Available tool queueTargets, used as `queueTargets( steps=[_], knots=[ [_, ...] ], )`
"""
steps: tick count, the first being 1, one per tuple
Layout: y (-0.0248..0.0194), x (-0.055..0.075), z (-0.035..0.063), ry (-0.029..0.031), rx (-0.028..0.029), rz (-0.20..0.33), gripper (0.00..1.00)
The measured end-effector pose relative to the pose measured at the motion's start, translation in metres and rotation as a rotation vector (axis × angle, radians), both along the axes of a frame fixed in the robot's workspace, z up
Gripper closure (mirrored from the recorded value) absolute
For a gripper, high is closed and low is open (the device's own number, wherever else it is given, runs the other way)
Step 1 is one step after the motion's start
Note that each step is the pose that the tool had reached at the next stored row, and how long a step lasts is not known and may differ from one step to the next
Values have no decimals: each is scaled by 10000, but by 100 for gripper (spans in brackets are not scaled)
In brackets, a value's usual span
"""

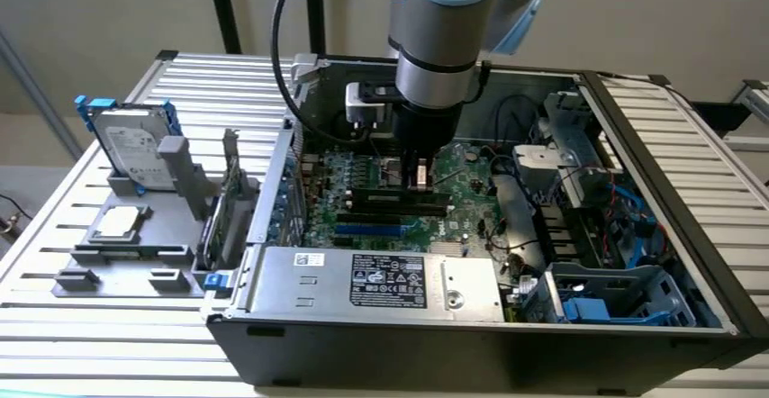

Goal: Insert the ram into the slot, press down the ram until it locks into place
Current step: 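Insert the ram into the slot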

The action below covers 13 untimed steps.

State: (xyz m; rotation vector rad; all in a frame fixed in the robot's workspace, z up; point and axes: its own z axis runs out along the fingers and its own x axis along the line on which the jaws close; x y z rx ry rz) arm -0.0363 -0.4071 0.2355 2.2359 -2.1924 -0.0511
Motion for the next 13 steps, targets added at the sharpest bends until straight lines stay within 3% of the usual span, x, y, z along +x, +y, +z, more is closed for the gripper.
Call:
queueTargets(
  steps=[4,10,13],
  knots=[
    [1,-5,-3,-48,0,1,86],
    [20,-23,-8,-65,-4,33,86],
    [36,-25,-14,-65,-62,47,86]
  ],
)
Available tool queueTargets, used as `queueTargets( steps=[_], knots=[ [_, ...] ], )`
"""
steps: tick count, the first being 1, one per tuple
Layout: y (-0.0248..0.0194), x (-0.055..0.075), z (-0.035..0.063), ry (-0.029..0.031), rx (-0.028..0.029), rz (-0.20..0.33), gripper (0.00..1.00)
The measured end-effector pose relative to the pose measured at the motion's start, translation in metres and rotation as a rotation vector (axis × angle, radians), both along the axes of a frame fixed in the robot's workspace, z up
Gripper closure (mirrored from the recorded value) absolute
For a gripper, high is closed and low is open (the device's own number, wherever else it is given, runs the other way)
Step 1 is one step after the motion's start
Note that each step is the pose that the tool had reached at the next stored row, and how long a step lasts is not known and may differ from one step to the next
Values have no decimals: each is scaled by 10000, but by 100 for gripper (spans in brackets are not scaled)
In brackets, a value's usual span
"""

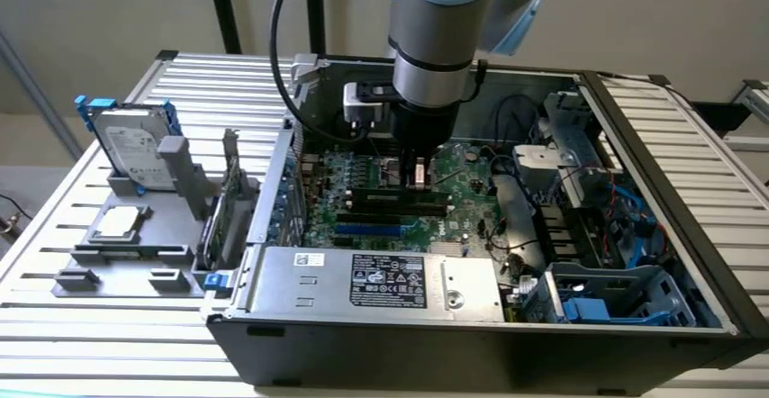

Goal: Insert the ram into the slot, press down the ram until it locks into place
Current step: 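Insert the ram into the slot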

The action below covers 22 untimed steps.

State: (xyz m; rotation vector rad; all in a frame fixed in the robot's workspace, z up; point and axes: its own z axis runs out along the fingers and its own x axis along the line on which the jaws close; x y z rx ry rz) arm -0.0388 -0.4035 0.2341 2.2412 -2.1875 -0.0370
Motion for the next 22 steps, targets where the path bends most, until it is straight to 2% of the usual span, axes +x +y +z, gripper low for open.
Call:
queueTargets(
  steps=[5,8,12,22],
  knots=[
    [22,0,-16,0,-140,12,86],
    [32,0,-24,0,-192,26,86],
    [44,0,-40,-1,-226,31,86],
    [62,0,-72,-1,-248,31,86]
  ],
)
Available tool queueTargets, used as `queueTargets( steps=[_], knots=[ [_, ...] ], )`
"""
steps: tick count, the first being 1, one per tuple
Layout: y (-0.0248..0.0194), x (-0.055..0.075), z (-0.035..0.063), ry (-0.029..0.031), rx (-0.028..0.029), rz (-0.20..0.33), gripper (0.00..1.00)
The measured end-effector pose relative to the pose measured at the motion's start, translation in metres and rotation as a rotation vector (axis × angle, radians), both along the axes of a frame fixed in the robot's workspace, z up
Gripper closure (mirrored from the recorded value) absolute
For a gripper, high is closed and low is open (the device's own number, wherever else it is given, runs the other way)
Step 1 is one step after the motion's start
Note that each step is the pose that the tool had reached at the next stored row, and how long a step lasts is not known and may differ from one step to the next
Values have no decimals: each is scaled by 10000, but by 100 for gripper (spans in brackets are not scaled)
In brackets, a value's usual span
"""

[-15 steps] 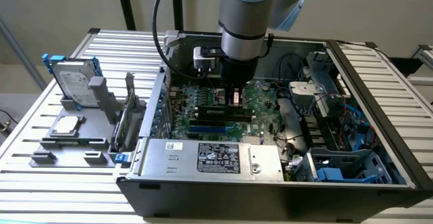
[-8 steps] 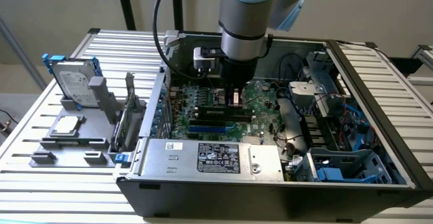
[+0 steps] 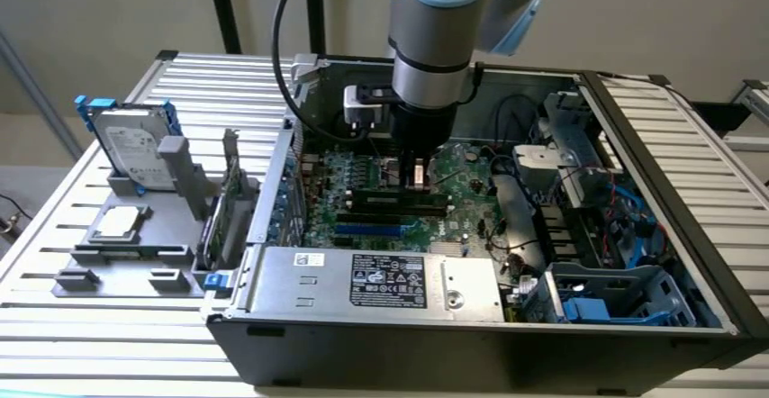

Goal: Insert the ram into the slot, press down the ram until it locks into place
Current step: 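Insert the ram into the slot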

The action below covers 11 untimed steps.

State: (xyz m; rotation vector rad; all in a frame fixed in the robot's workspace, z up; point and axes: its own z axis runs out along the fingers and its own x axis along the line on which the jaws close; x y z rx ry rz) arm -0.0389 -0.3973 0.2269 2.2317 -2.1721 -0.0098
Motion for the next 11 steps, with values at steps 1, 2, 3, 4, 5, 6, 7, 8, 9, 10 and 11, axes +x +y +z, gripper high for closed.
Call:
queueTargets(
  steps=[1,2,3,4,5,6,7,8,9,10,11],
  knots=[
    [1,0,-2,0,-3,1,86],
    [2,0,-4,1,-6,1,86],
    [3,0,-5,0,-9,0,86],
    [4,0,-7,0,-11,0,86],
    [6,0,-10,0,-13,0,86],
    [7,0,-12,0,-16,0,86],
    [8,0,-14,0,-19,0,86],
    [9,0,-15,0,-22,0,86],
    [10,0,-17,0,-24,0,86],
    [12,0,-19,0,-27,0,86],
    [14,0,-22,0,-29,0,86]
  ],
)
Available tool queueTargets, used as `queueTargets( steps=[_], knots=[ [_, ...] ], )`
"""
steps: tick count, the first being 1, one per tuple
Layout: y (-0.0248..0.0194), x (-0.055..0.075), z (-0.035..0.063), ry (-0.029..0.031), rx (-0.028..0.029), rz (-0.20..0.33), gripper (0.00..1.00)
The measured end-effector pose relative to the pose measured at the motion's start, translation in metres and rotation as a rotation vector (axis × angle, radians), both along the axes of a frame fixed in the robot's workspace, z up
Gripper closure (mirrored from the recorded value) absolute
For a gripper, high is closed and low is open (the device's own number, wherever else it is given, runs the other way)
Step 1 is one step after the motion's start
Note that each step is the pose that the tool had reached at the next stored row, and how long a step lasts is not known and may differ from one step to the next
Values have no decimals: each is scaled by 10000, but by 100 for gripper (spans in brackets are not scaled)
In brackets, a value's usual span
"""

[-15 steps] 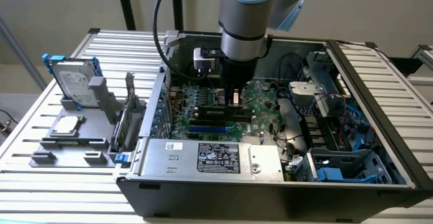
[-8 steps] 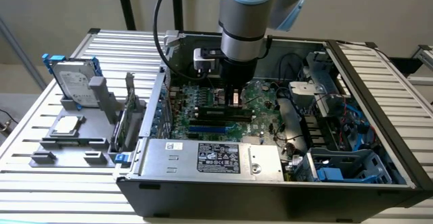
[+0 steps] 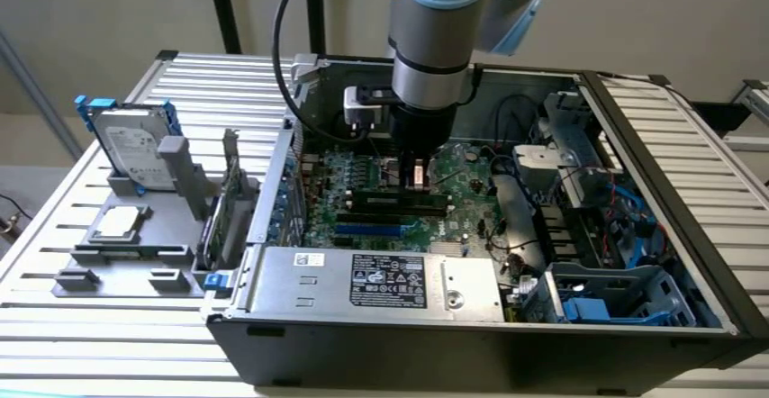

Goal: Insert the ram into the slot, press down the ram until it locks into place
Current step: 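Insert the ram into the slot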

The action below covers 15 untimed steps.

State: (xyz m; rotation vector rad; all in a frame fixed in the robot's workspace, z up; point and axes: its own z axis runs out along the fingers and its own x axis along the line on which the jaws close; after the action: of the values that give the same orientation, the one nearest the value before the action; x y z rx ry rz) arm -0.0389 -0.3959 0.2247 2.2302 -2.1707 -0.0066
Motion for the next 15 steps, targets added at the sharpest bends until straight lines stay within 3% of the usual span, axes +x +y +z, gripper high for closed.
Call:
queueTargets(
  steps=[15],
  knots=[
    [32,0,-34,0,-15,1,86]
  ],
)
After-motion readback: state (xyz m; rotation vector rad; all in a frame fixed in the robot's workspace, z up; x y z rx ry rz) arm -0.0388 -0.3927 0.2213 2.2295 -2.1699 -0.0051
